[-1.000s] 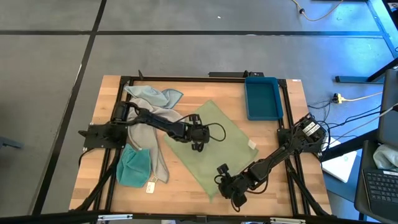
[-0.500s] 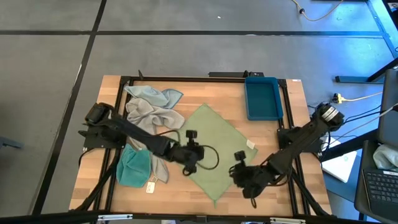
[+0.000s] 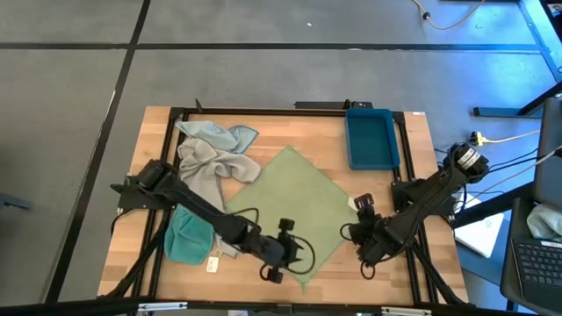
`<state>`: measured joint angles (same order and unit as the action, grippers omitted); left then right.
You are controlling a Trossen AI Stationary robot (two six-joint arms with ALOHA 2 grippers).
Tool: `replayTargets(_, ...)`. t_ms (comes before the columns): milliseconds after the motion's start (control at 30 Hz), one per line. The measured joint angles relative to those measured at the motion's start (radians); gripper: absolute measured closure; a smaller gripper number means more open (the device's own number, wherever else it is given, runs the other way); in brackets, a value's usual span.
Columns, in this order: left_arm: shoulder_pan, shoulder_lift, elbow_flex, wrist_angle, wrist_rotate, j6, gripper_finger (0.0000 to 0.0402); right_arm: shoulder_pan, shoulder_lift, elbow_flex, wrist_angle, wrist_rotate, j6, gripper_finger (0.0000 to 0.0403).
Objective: Fold microfiber towels
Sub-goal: Fold the green microfiber cloth
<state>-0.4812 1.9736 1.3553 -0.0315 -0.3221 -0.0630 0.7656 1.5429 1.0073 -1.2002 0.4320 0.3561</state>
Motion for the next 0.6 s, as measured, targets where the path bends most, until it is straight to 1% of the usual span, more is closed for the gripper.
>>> replayTargets(67,-0.010,0.029,0.049,-0.078,0.006,0.038,0.0236,0.002,0.000,-0.024,-0.004,-0.036,-0.066,0.0258)
replayTargets(133,-0.018,0.055,0.094,-0.118,0.014,0.093,0.0222,0.001,0.000,-0.051,-0.013,-0.054,-0.111,0.0227)
replayTargets(233,-0.037,0.099,0.135,-0.136,0.018,0.182,0.0212,0.001,0.000,-0.103,-0.004,-0.058,-0.194,0.0185)
replayTargets(300,-0.051,0.125,0.144,-0.149,0.021,0.245,0.0210,0.001,0.000,-0.137,0.014,-0.057,-0.261,0.0166)
replayTargets(367,-0.061,0.150,0.155,-0.140,0.020,0.285,0.0210,0.001,0.001,-0.174,0.048,-0.059,-0.315,0.0158)
replayTargets(433,-0.065,0.172,0.167,-0.143,0.014,0.298,0.0210,0.001,0.001,-0.196,0.072,-0.051,-0.336,0.0158)
replayTargets(600,-0.062,0.193,0.186,-0.116,-0.044,0.294,0.0210,0.001,0.000,-0.184,0.088,0.021,-0.349,0.0186)
